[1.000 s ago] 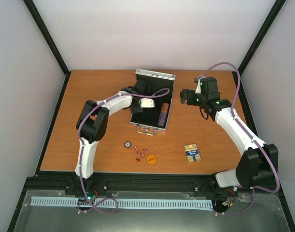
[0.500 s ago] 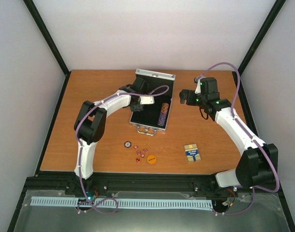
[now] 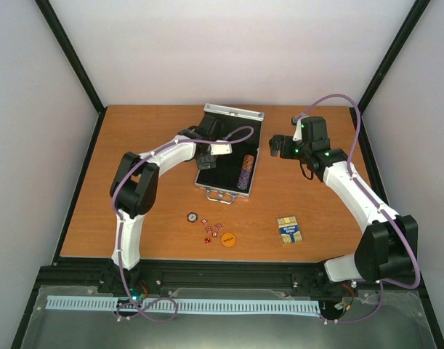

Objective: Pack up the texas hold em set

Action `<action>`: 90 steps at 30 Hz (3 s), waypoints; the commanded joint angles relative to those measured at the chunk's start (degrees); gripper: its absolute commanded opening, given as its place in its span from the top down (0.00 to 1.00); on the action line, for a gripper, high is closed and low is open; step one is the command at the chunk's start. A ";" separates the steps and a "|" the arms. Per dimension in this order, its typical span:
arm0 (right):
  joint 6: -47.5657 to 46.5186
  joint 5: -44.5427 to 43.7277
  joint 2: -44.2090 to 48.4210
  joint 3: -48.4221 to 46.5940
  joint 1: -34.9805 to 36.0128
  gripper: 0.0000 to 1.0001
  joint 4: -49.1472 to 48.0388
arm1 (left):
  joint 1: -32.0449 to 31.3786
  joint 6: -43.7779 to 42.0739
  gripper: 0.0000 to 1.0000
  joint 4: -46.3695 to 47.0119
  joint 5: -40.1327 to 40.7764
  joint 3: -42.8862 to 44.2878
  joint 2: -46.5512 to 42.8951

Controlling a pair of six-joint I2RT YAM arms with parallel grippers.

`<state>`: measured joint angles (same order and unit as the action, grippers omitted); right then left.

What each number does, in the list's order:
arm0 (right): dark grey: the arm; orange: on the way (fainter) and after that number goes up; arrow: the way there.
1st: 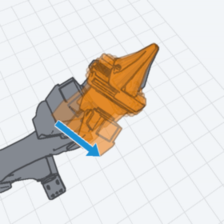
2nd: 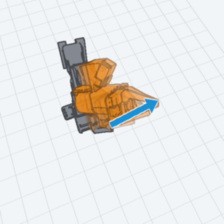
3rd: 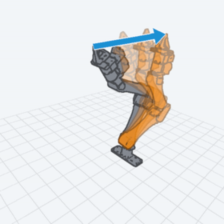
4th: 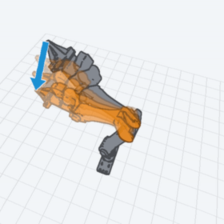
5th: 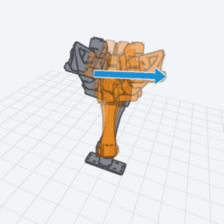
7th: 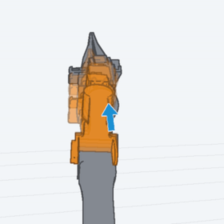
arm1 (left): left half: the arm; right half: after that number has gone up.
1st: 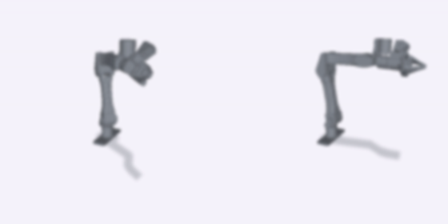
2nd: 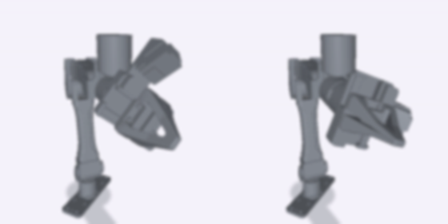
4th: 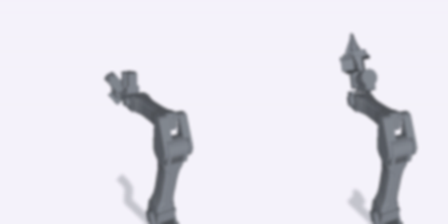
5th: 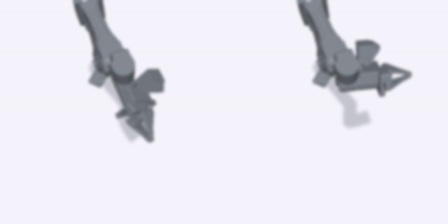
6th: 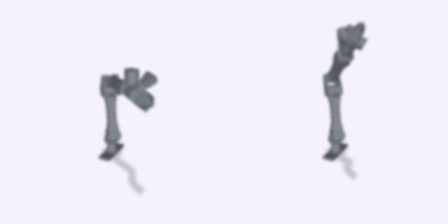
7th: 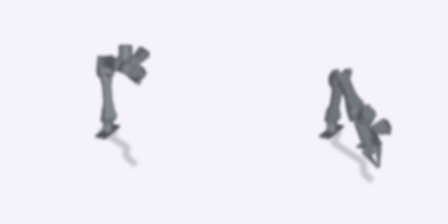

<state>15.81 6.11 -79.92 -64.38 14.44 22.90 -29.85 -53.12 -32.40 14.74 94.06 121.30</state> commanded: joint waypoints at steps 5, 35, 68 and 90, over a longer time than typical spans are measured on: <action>-0.34 2.15 -0.05 0.66 -0.41 0.00 -1.12 | -0.95 2.12 0.00 -0.23 -1.88 -2.53 -9.92; 2.27 -10.19 -8.42 -12.36 41.17 0.00 19.11 | 3.59 64.48 0.00 -7.27 15.19 -15.70 -55.04; 0.05 -9.76 -48.91 -40.46 50.85 0.18 30.34 | 3.92 68.48 0.00 -12.32 12.30 -19.13 -71.21; -1.97 -4.97 -51.04 -40.70 47.44 0.28 30.90 | 3.92 67.22 0.00 -11.30 14.30 -19.89 -70.34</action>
<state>14.33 0.12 -130.23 -104.64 61.65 53.23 -26.13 15.00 -44.23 28.25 74.17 50.54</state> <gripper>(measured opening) 0.726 0.997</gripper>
